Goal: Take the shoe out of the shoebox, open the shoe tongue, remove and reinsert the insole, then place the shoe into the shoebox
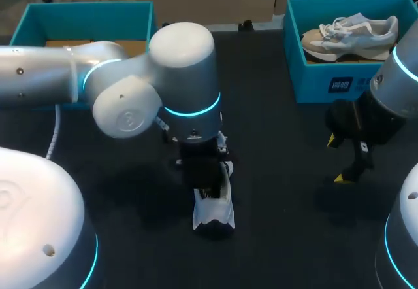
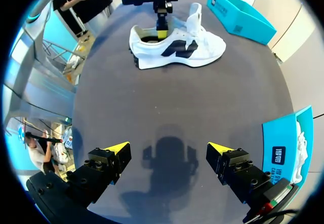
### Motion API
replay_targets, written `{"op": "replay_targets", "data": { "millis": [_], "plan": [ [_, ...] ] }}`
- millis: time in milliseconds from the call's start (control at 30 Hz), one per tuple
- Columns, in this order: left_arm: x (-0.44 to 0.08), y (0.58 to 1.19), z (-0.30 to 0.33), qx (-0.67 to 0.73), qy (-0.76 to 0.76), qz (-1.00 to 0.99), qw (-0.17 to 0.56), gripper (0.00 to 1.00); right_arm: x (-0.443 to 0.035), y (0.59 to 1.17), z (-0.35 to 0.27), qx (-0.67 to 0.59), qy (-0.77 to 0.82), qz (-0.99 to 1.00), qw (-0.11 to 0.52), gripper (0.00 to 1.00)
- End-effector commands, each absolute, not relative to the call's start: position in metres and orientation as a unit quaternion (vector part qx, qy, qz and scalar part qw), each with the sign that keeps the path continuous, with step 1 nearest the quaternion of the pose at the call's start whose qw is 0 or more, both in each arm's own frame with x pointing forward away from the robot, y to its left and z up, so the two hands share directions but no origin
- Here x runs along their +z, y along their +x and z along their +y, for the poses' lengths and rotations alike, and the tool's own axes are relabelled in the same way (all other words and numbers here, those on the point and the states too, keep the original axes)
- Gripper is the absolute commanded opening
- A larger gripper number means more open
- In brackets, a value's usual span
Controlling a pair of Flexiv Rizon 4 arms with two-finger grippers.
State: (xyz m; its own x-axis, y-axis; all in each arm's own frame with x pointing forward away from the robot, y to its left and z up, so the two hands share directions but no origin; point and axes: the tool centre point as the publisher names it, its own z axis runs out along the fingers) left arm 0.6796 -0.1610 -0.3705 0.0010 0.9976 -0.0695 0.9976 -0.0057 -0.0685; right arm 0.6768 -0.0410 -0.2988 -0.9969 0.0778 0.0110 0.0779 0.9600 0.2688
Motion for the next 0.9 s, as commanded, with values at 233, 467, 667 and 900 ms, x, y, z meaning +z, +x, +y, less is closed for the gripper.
{"op": "replay_targets", "data": {
  "millis": [233,467,667,900],
  "plan": [
    [-0.395,0.674,-0.17,0.021,0.742,0.666,-0.068,0.0,-0.3,0.676,-0.041,-0.136,-0.039,-0.99,-0.001,1.0],
    [-0.417,0.676,-0.165,0.03,0.733,0.677,-0.061,0.0,-0.3,0.676,-0.041,-0.136,-0.039,-0.99,-0.001,1.0],
    [-0.422,0.685,-0.162,-0.01,0.702,0.712,-0.026,0.0,-0.3,0.676,-0.041,-0.136,-0.039,-0.99,-0.001,1.0],
    [-0.395,0.696,-0.166,-0.033,0.673,0.739,0.019,0.0,-0.3,0.676,-0.041,-0.136,-0.039,-0.99,-0.001,1.0]
  ]
}}
